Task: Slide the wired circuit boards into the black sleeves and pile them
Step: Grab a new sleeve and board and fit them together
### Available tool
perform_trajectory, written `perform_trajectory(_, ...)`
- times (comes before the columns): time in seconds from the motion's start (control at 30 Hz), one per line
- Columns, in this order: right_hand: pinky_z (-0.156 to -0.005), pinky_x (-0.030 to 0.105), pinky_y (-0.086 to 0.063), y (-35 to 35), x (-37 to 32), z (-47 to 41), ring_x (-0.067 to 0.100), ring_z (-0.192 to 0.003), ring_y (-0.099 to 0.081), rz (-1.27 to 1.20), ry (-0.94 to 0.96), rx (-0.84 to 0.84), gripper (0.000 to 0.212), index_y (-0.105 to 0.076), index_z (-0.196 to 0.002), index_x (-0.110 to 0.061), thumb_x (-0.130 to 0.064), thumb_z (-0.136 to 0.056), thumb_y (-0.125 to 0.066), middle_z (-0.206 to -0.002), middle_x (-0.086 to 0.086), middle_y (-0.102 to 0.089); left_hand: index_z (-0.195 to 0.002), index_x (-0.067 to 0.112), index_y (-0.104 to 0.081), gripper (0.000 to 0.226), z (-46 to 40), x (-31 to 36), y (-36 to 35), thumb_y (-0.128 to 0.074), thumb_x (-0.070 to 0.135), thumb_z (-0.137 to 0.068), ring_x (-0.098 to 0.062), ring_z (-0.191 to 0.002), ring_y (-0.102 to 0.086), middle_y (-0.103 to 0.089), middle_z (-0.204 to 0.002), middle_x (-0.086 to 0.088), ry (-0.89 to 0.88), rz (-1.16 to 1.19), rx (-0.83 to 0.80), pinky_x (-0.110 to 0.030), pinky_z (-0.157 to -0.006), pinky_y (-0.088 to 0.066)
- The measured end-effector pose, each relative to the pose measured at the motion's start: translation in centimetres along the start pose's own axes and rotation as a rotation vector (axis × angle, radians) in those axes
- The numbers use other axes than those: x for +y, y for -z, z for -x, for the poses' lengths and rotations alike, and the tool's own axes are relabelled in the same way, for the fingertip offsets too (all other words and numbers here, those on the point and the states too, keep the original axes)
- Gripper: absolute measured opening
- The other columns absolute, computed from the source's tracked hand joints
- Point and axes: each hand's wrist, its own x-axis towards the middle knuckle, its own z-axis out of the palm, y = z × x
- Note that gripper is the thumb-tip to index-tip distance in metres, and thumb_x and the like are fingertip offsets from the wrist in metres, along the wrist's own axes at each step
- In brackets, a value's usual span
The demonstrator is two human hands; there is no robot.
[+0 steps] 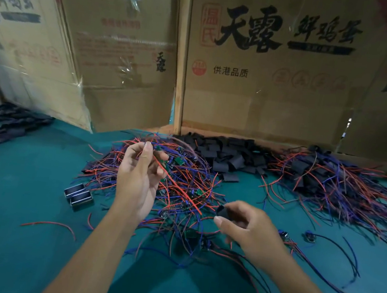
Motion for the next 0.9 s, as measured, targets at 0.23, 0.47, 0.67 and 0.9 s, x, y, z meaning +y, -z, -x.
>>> perform_trajectory(0.23, -0.067, 0.019, -0.052, -1.5, -1.0, 1.0, 0.004, -0.066, -0.061, 0.076, 0.091, -0.02, 0.014, -0.066, -0.087, -0.026, -0.031, -0.08, -0.078, -0.078, -0.007, -0.07, -0.086, 0.018, -0.047, 0.015, 0.5, 0.7, -1.3, -0.05, 0.025, -0.099, -0.009, -0.05, -0.047, -0.061, -0.07, -0.005, 0.04, 0.127, -0.016, -0.016, -0.05, -0.042)
perform_trajectory(0.47, -0.062, 0.037, -0.057, -1.1, -0.9, 0.7, 0.018, -0.06, -0.063, -0.206, 0.006, -0.03, 0.011, -0.066, -0.088, -0.018, -0.026, -0.085, -0.073, -0.073, 0.009, -0.07, -0.084, 0.018, -0.045, 0.022, 1.2, -0.5, -2.0, -0.045, 0.023, -0.105, -0.005, -0.043, -0.039, -0.056, -0.065, -0.004, 0.165, 0.055, -0.042, -0.014, -0.048, -0.044)
perform_trajectory(0.67, -0.058, 0.031, -0.057, -1.2, -0.2, 0.4, 0.018, -0.067, -0.063, -0.222, -0.026, -0.021, 0.01, -0.068, -0.087, -0.03, -0.035, -0.081, -0.074, -0.073, 0.005, -0.068, -0.078, 0.017, -0.042, 0.019, 1.3, -1.6, -1.6, -0.05, 0.012, -0.095, -0.006, -0.047, -0.034, -0.049, -0.063, 0.003, 0.418, 0.173, -0.013, -0.019, -0.056, -0.029)
perform_trajectory(0.9, -0.057, 0.027, -0.055, -0.9, 0.6, 0.0, 0.017, -0.067, -0.065, -0.212, -0.047, -0.001, 0.008, -0.068, -0.086, -0.035, -0.035, -0.083, -0.075, -0.072, 0.004, -0.068, -0.081, 0.012, -0.045, 0.019, 1.9, -2.1, -1.7, -0.045, 0.005, -0.098, -0.01, -0.041, -0.034, -0.049, -0.06, -0.003, 0.495, -0.138, 0.015, -0.021, -0.039, -0.032)
